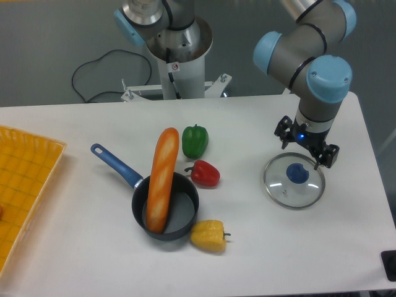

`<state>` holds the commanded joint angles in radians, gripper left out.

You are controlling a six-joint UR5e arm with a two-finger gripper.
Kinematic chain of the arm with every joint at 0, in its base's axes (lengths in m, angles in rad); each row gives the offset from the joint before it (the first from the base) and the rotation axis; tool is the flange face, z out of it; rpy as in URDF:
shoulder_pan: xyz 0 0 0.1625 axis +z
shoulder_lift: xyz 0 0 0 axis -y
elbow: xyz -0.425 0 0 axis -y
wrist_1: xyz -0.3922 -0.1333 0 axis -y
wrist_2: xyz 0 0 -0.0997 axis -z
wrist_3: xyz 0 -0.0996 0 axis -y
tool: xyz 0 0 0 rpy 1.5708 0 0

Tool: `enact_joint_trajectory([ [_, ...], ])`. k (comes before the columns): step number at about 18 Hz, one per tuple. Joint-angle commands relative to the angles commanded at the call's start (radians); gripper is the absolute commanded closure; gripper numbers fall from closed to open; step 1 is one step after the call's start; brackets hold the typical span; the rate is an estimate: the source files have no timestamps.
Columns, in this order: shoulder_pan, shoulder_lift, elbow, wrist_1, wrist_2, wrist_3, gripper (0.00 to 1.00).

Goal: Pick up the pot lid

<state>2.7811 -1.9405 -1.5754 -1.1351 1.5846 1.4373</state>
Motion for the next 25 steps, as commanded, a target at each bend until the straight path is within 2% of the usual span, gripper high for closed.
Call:
enact_joint_trajectory([
  [5,0.003,-0.002,-0.002,0.000,-0.017,0.000,0.00],
  [9,0.018,-0.003,-0.063,0.012,-0.015,-0.005,0.00],
  [11,0.021,-0.002,-0.075,0.032,0.001,-0.011,0.00],
  [16,0.054,-0.011,-0.095,0.029,-0.003,-0.044,0.00],
  [25,0.078,-0.069,-0.071,0.046,-0.006,-0.009,0.00],
])
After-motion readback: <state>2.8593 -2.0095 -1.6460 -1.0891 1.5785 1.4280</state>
